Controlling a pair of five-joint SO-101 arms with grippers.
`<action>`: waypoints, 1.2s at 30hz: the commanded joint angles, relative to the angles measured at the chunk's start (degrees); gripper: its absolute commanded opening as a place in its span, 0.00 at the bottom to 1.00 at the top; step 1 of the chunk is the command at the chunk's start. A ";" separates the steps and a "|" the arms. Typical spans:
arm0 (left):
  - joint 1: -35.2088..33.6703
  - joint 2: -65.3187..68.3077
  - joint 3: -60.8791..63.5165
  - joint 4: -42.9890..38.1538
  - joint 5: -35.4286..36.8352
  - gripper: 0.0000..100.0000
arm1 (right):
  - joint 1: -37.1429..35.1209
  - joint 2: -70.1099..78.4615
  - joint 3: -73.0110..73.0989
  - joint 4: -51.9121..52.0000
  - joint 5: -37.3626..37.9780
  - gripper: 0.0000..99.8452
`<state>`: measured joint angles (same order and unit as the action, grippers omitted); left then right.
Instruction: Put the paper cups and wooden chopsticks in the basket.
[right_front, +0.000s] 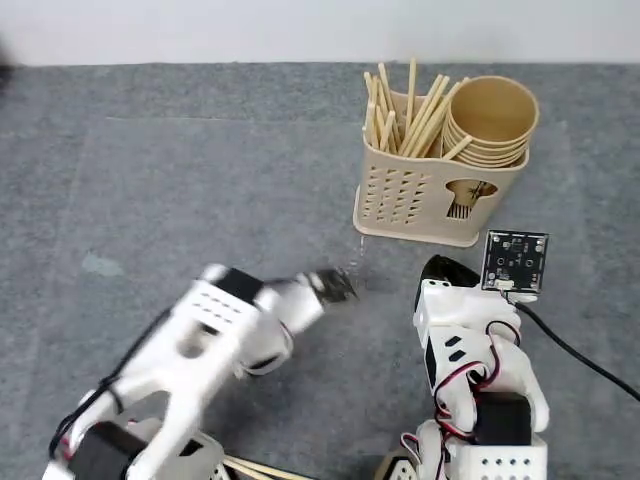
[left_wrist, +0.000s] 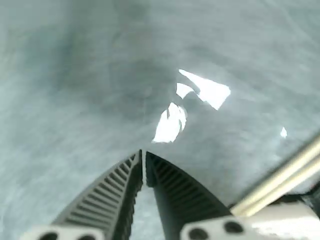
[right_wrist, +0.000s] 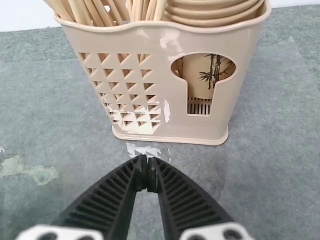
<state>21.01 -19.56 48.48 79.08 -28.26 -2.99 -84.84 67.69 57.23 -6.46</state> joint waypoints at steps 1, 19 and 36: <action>-7.21 -10.37 -1.71 -1.49 0.62 0.01 | 0.66 -0.31 -0.53 -1.45 0.70 0.01; -21.10 -64.53 16.48 -5.80 16.00 0.02 | 0.31 -0.40 2.02 -4.18 0.70 0.01; -29.45 -84.48 39.34 -15.91 16.00 0.02 | 0.31 -0.40 2.55 -4.88 0.70 0.01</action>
<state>-6.95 -103.16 87.08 65.71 -12.88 -2.99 -84.84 70.42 53.63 -6.46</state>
